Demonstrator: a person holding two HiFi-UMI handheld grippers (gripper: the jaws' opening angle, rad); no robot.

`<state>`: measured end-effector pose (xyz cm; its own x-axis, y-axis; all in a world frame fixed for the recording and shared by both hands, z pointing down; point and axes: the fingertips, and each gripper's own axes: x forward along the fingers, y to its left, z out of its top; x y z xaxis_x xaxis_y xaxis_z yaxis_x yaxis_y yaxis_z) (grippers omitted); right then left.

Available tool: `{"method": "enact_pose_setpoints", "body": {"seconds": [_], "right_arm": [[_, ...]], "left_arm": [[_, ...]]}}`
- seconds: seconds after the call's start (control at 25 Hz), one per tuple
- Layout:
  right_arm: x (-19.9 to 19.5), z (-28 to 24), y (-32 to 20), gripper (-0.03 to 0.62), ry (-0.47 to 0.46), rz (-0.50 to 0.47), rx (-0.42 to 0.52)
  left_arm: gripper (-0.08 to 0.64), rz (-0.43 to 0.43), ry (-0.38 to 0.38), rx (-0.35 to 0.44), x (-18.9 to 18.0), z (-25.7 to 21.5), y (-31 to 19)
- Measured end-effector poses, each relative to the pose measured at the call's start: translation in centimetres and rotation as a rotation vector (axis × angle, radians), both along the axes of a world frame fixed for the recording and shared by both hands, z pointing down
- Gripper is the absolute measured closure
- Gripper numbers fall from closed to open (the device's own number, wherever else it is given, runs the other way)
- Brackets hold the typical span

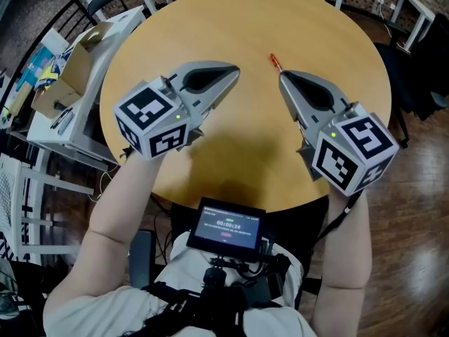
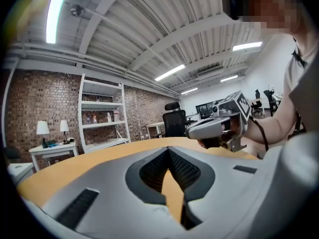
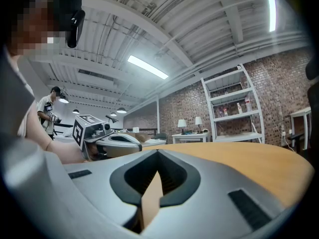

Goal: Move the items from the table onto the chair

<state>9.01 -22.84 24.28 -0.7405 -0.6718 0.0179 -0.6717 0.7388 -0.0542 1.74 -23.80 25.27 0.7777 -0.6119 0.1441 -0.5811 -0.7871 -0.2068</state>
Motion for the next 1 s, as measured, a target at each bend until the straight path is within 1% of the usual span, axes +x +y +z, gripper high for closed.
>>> {"method": "enact_pose_setpoints", "body": {"seconds": [0.12,0.32,0.52,0.64,0.76,0.88,1.0], "right_arm": [[0.1,0.1,-0.2,0.589,-0.009,0.004,0.007],[0.9,0.4,-0.3,0.589,-0.025,0.003,0.003],[1.9,0.6,-0.1,0.589,-0.042,0.005,0.003],[2.4,0.7,0.0,0.589,-0.046,0.003,0.002],[2.8,0.9,0.3,0.589,-0.053,0.002,0.004],[3.1,0.9,0.6,0.589,-0.062,0.004,0.006],[3.6,1.0,0.8,0.589,-0.069,0.009,0.004]], "left_arm": [[0.543,0.031,-0.108,0.051,0.4,0.6,-0.2],[0.541,0.176,-0.327,0.111,2.4,2.6,0.5],[0.541,0.262,-0.577,0.205,3.8,4.2,-0.1],[0.541,0.288,-0.714,0.236,4.1,5.4,-1.0],[0.541,0.356,-0.847,0.275,4.9,6.6,-1.7],[0.54,0.438,-0.948,0.298,5.8,7.7,-2.7],[0.538,0.491,-1.036,0.316,6.2,8.5,-4.4]]}}
